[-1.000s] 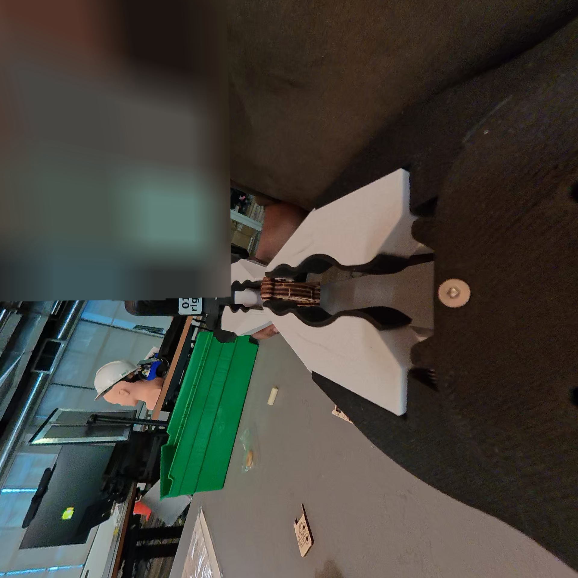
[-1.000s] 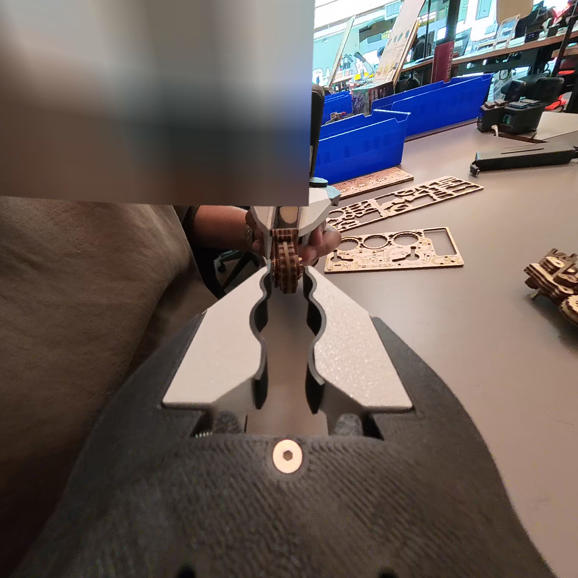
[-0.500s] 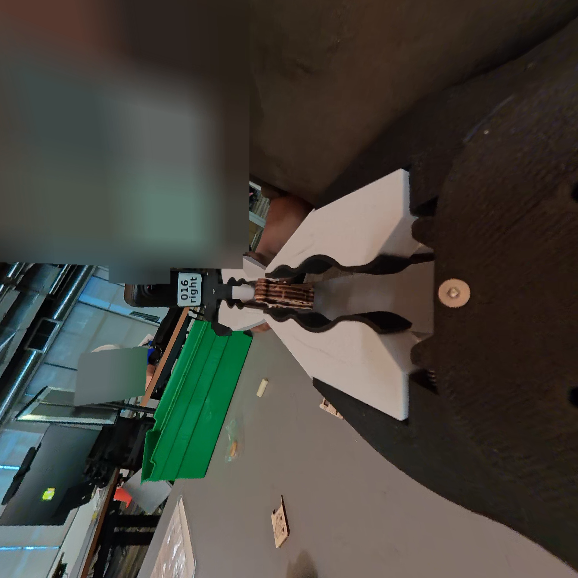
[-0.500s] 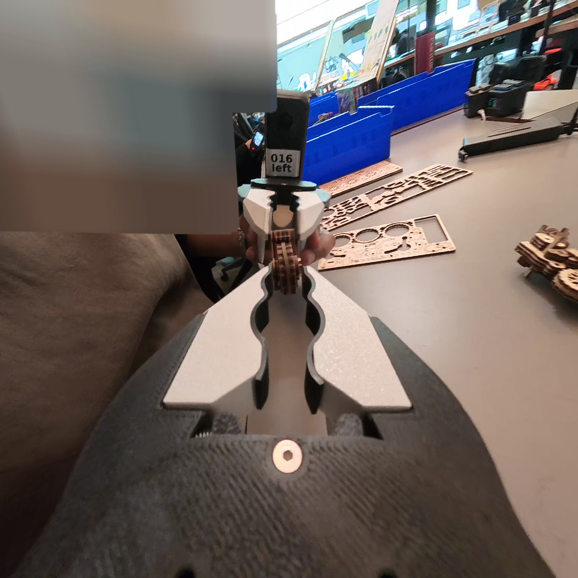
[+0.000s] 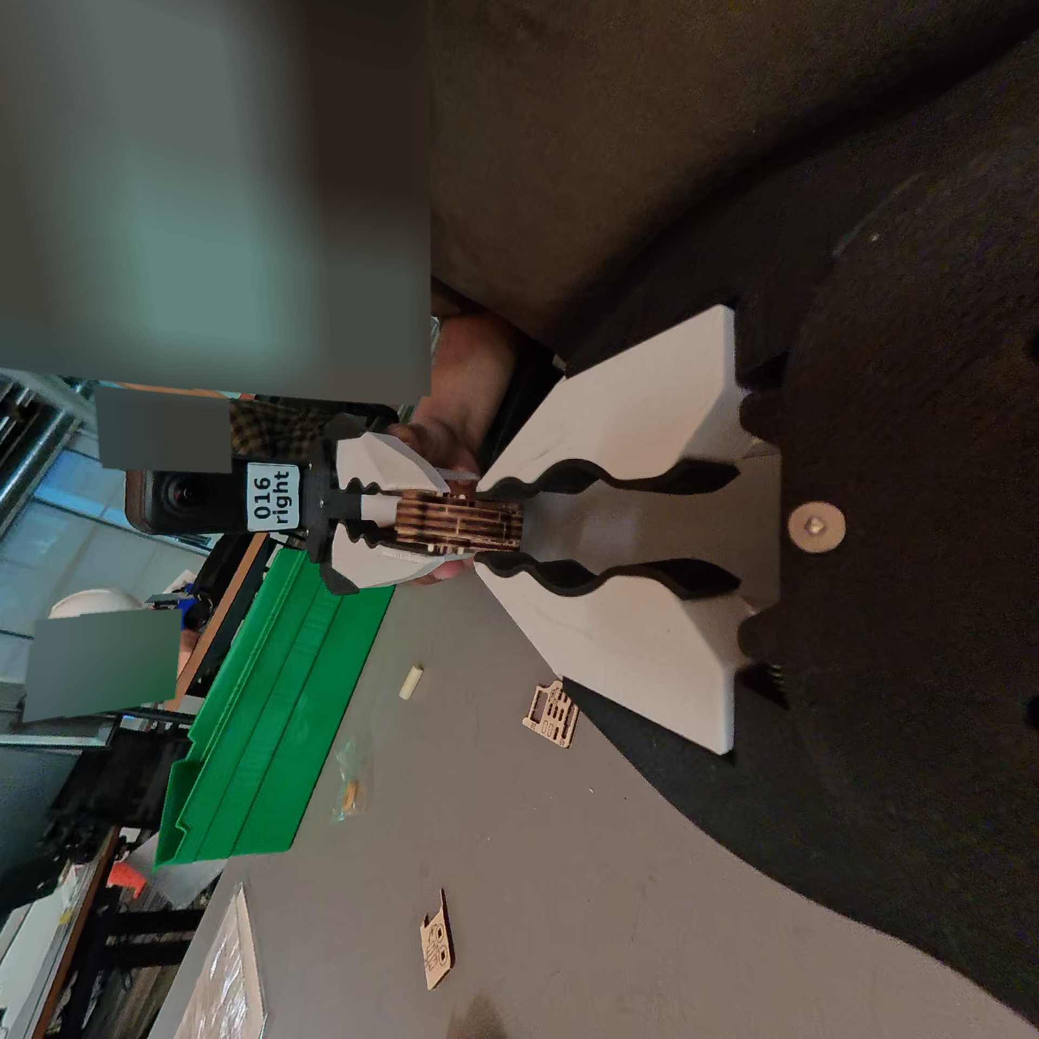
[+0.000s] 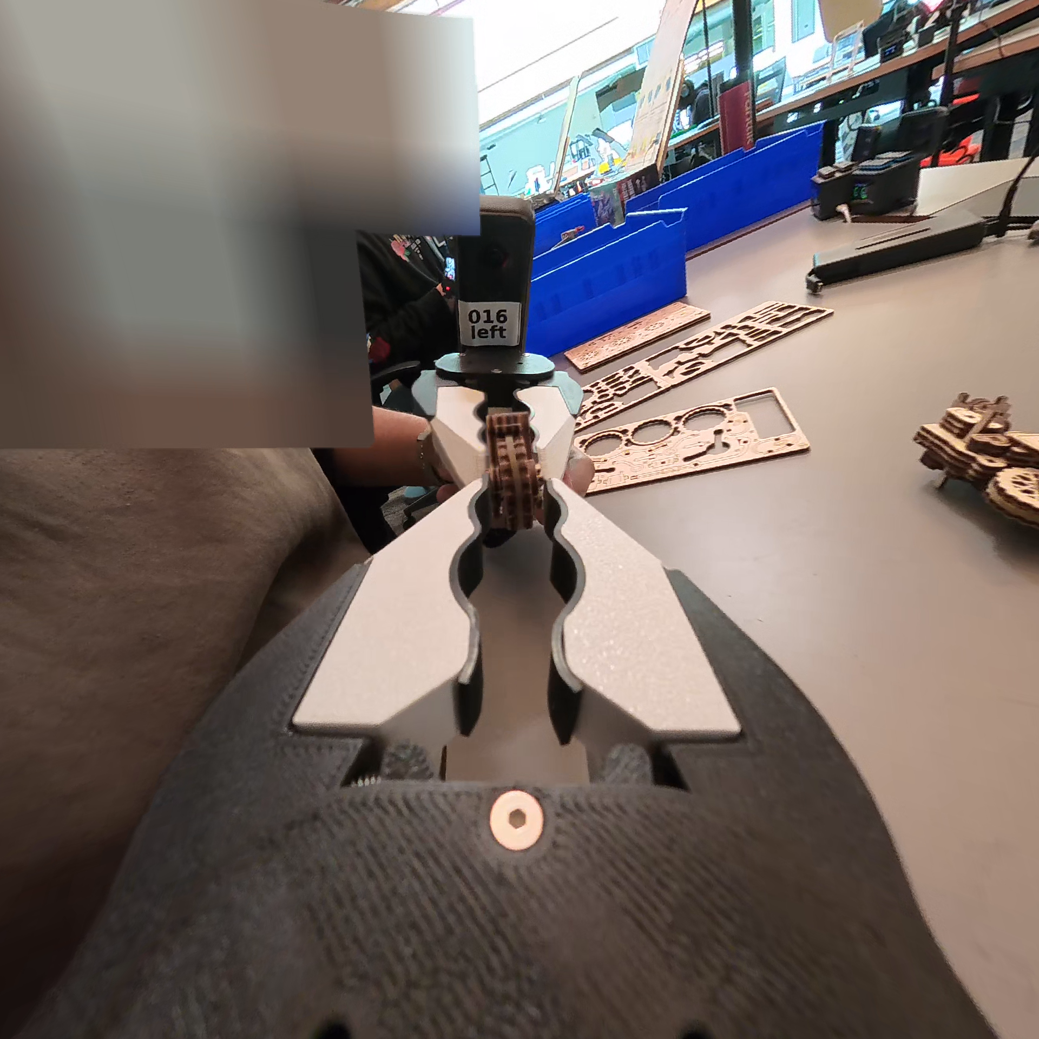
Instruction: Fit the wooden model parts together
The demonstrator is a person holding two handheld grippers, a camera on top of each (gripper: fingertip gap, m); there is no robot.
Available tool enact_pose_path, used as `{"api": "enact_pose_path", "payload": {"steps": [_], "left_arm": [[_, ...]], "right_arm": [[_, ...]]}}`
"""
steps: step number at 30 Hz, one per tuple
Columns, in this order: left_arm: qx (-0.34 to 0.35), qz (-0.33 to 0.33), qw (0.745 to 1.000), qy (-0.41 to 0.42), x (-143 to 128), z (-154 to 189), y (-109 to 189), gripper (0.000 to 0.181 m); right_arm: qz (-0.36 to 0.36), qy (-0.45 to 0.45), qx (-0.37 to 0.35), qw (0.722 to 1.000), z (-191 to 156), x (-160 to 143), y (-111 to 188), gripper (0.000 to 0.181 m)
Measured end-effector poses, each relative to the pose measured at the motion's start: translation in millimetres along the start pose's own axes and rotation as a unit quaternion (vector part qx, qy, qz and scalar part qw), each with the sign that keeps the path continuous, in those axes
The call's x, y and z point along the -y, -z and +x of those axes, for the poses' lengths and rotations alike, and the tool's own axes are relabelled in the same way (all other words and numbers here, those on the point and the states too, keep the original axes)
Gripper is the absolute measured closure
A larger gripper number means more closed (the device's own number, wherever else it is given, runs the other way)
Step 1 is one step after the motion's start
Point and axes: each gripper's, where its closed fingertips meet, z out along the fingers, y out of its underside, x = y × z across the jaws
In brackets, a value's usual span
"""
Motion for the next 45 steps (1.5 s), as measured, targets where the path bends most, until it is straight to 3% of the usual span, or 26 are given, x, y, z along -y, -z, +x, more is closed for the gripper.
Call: {"api": "enact_pose_path", "payload": {"steps": [6,18,45], "left_arm": [[-0.008,0.004,1.0,-0.003,2,2,1,0.166],[-0.025,0.011,1.0,0.013,5,5,2,0.167],[-0.024,-0.024,0.999,-0.017,-7,9,-2,0.167]], "right_arm": [[0.0,0.012,0.017,1.0,-8,1,-2,0.147],[0.003,0.028,0.012,1.0,-8,3,1,0.163],[-0.016,0.058,0.006,0.998,-10,0,0,0.167]]}}
